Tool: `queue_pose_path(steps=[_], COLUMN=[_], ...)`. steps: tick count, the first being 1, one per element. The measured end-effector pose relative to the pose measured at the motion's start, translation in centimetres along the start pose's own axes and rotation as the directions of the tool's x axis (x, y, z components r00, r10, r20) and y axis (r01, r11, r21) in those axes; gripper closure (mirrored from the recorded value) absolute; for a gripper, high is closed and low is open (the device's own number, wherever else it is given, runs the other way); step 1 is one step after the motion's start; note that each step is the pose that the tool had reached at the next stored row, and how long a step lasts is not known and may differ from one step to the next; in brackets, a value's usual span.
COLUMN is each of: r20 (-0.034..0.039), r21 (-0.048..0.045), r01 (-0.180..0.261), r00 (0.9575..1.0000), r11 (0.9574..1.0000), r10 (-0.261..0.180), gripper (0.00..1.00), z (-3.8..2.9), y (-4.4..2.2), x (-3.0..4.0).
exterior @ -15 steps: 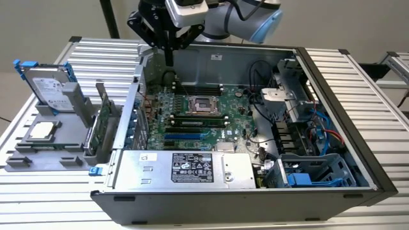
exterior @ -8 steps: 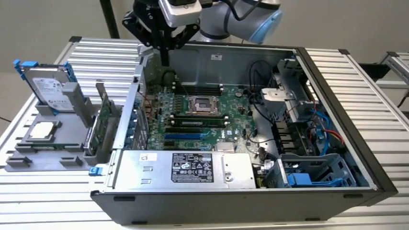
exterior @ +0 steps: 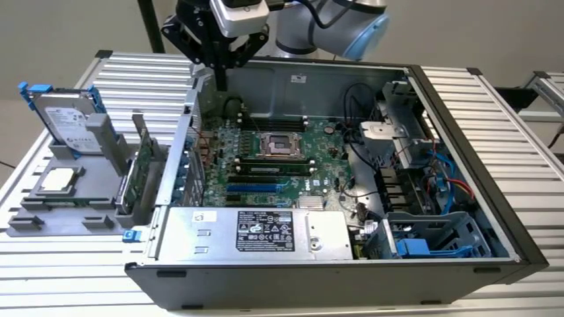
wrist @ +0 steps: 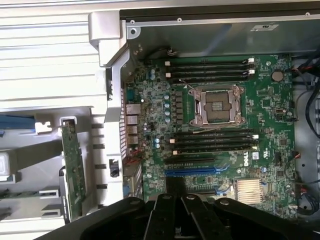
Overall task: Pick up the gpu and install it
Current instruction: 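Reach for the gpu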
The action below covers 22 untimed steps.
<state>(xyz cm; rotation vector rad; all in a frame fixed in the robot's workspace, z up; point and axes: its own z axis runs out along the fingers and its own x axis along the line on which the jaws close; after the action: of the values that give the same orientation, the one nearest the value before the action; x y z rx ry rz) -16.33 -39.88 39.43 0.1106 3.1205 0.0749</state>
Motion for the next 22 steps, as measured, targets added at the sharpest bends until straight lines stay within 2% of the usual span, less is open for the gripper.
queue_pose_path(steps=[22], r20=[-0.0046], r21=[0.0003], r01=[0.0], r00=[1.0], r11=[1.0], r10=[0.0], gripper=[1.0], z=[0.0], y=[-0.15], x=[2.06])
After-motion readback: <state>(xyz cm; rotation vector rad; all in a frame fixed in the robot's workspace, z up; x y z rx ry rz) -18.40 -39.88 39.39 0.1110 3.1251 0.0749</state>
